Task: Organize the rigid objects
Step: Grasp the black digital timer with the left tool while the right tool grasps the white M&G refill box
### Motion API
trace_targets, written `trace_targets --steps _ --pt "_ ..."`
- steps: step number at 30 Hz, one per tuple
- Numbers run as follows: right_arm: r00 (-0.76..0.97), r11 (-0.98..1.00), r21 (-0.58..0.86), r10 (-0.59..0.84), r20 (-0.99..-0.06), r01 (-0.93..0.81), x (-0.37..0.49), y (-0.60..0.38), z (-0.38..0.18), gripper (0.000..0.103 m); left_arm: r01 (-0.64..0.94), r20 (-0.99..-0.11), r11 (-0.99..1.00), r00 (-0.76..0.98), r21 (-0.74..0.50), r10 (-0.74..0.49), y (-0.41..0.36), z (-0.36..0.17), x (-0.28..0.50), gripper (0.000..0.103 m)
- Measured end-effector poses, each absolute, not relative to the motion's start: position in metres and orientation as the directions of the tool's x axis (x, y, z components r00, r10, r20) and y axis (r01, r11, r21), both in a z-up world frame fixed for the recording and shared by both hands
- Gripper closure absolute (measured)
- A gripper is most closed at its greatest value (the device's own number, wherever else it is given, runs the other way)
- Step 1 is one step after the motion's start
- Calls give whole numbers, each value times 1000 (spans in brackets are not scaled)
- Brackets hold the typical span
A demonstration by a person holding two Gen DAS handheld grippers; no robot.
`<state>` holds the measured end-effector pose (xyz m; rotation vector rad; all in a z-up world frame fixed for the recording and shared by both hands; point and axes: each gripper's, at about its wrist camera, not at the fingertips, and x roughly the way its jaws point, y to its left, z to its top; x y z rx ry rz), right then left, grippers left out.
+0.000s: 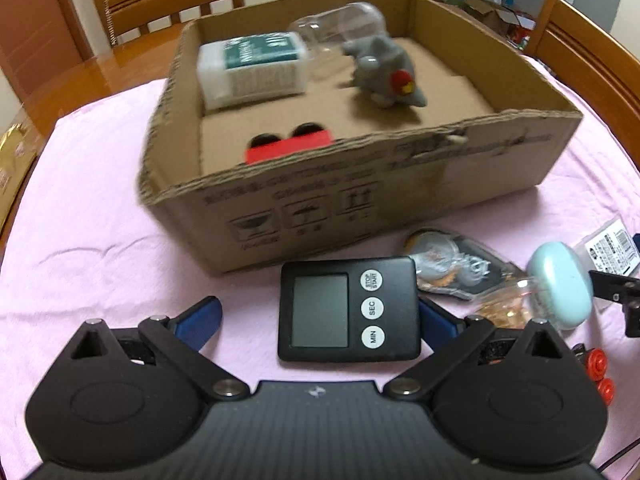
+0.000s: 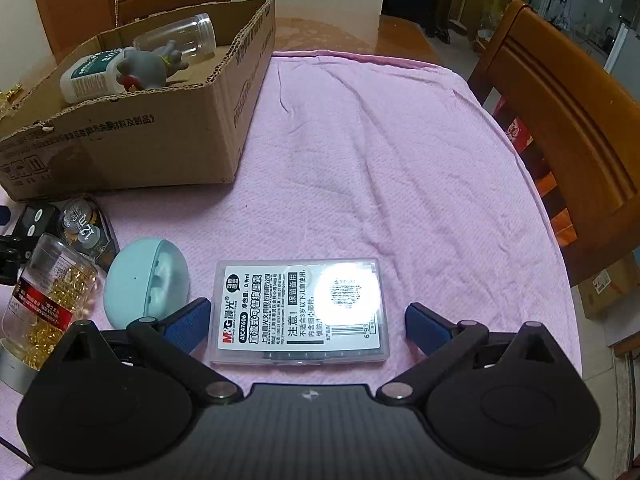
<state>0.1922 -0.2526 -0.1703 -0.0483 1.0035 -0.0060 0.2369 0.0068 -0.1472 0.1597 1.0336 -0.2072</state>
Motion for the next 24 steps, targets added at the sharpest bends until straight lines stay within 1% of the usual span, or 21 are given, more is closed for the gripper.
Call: trace_targets --steps 4,7,10,12,13,15,24 --pt "543 999 -42 -26 -839 -17 192 -253 -170 0 244 -860 969 503 47 -86 21 -148 239 1" --pt "549 999 -43 -25 -835 -20 190 -253 -170 0 281 -861 959 498 43 -108 27 -149 241 1" --pt "544 999 -42 -19 -839 -29 189 -253 -170 0 302 -864 953 485 21 -134 27 -149 244 5" --pt "544 999 -43 -19 -839 -30 189 -253 -170 0 300 -864 954 482 6 -146 26 -148 245 15" --pt "546 999 -43 -20 -838 -31 189 -253 -170 0 307 -862 952 485 6 -151 24 -147 245 18" --pt "549 999 -44 -20 -836 -31 189 -253 -170 0 305 -859 952 489 5 -152 20 -143 241 34" --pt "552 996 -57 -11 -834 -67 188 -247 -169 0 278 -866 960 482 7 -133 23 -140 236 34"
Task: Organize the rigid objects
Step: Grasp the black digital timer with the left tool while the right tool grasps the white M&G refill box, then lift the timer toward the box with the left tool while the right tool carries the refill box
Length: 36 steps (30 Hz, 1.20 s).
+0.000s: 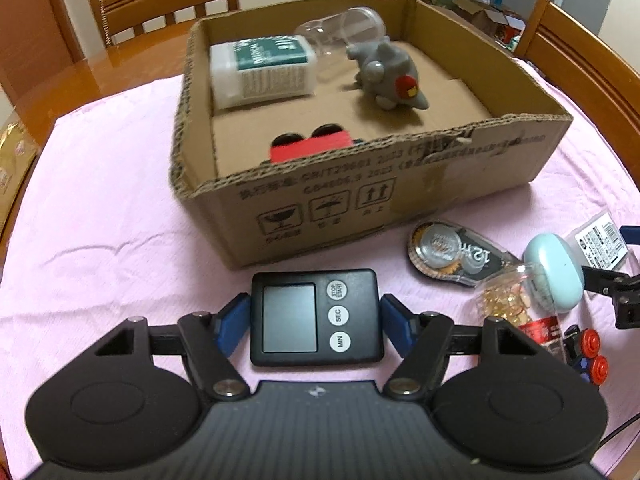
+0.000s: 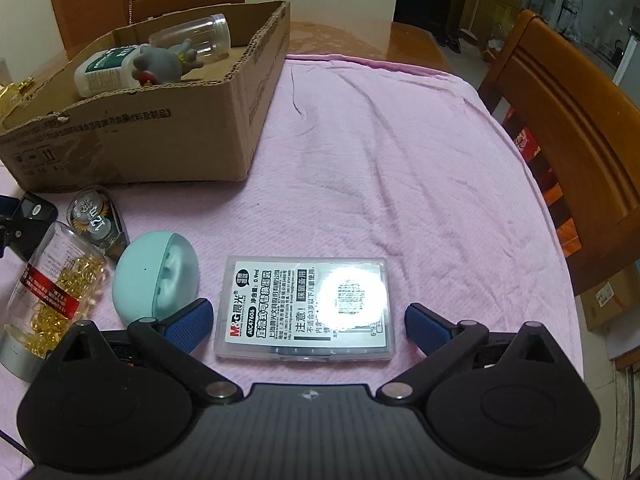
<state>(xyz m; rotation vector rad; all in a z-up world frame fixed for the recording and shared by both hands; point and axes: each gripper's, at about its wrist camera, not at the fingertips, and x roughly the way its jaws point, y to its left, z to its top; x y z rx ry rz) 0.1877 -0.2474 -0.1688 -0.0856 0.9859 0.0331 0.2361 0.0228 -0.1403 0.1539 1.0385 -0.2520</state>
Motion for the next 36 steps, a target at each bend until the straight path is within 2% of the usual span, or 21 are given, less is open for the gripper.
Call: trace_targets --steps 7,10,17,30,36 --pt "563 989 -85 0 -826 -124 193 -240 -166 2 259 -869 966 480 9 -121 26 -140 233 33" --pt "560 992 -65 6 -829 -108 193 -241 -165 7 255 -868 967 482 10 -118 25 -140 232 33" --pt "552 995 -52 3 -834 -84 197 -247 -164 9 259 -867 966 484 15 -116 24 -141 232 32" --pt "570 968 -165 -29 -821 -188 183 -221 -161 11 270 -871 963 477 16 -119 23 -140 231 32" --pt "561 972 -143 -14 -828 -188 190 -224 -160 10 274 -871 962 477 19 -119 22 -140 231 32"
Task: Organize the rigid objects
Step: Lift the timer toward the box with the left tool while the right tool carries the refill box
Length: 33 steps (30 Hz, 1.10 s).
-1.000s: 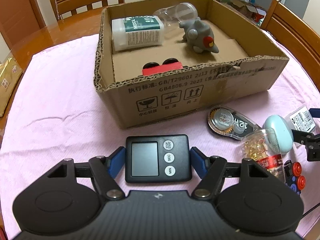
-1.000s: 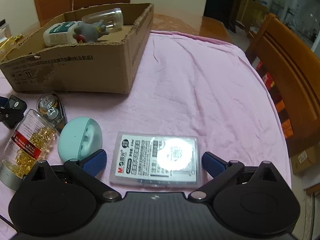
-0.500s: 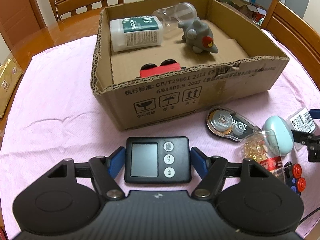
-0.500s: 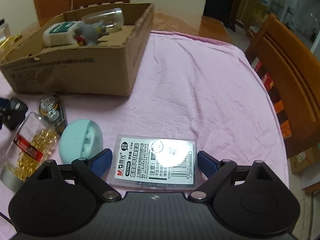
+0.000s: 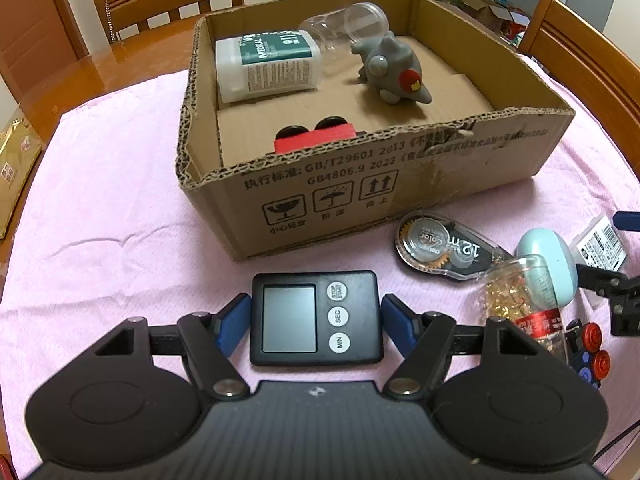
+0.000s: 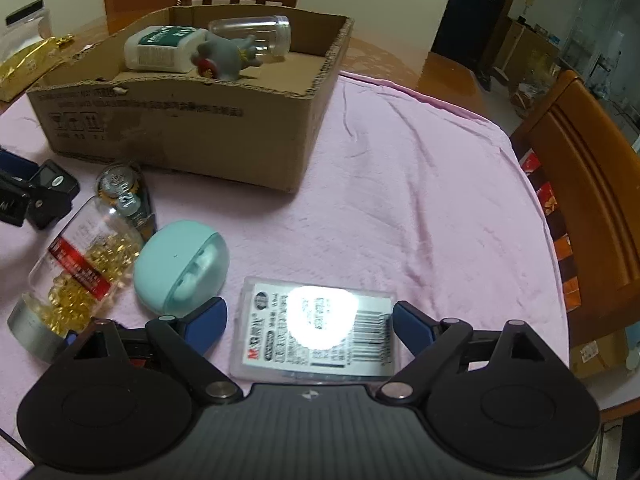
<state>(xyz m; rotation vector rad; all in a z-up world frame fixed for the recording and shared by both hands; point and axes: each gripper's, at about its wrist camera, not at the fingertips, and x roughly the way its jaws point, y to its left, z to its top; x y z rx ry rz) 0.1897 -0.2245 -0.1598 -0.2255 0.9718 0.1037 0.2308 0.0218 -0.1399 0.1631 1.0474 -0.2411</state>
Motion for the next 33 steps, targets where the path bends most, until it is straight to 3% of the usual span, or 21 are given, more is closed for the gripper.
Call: trace_targets --steps 5,11,13,15,33 --pt "532 991 -30 44 -846 -131 194 -239 -163 9 269 -871 963 477 15 -120 21 -140 231 31" --pt "523 992 -34 37 -851 -125 189 -236 -163 9 284 -873 959 470 15 -126 17 -142 233 22" --pt "525 991 -35 38 -850 -130 186 -236 -164 9 285 -873 958 470 10 -131 17 -142 234 25" --pt "521 991 -35 37 -853 -127 187 -235 -164 10 290 -870 957 474 6 -137 17 -140 233 34" --pt "514 971 -52 78 -854 -234 186 -237 -132 10 372 -893 928 420 9 -160 18 -115 217 34"
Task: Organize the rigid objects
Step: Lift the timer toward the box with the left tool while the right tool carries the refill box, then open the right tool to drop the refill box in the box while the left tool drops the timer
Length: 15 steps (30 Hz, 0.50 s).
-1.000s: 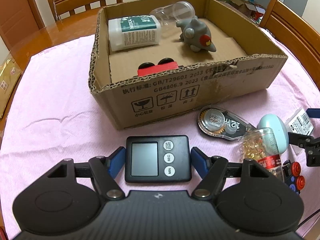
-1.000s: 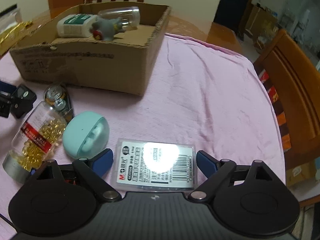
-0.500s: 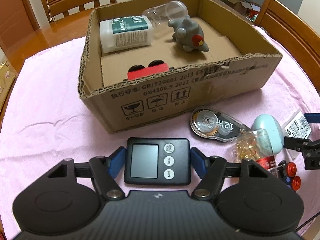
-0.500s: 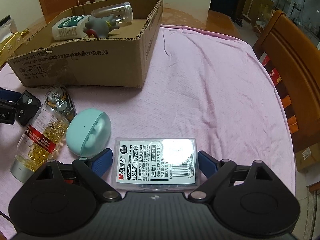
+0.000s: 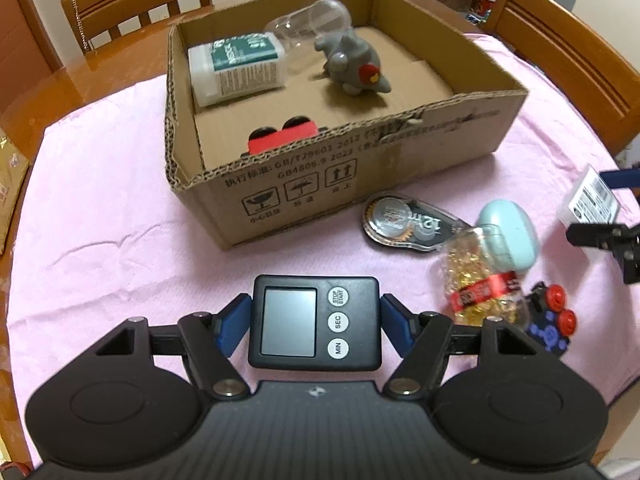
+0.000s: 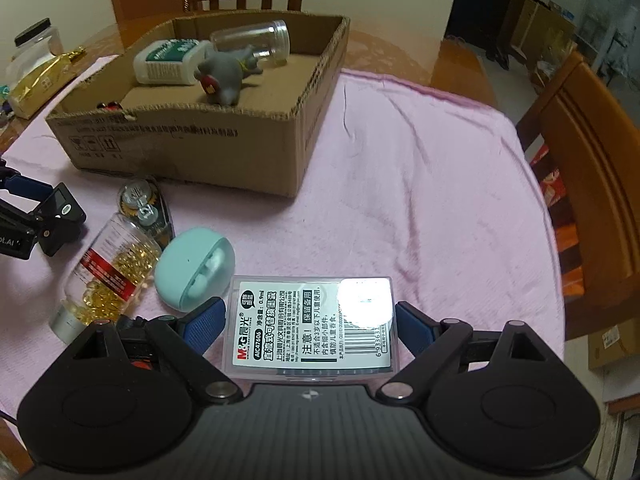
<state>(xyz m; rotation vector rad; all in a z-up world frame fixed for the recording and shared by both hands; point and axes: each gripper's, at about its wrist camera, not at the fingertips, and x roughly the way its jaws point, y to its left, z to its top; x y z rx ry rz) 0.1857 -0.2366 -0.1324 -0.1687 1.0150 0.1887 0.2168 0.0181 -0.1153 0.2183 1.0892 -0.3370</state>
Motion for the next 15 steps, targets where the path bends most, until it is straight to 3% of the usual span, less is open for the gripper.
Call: trace_targets --steps 15 --pt "593 903 -50 238 -769 -427 220 -207 -45 10 406 -854 914 484 24 -193 39 -44 198 34"
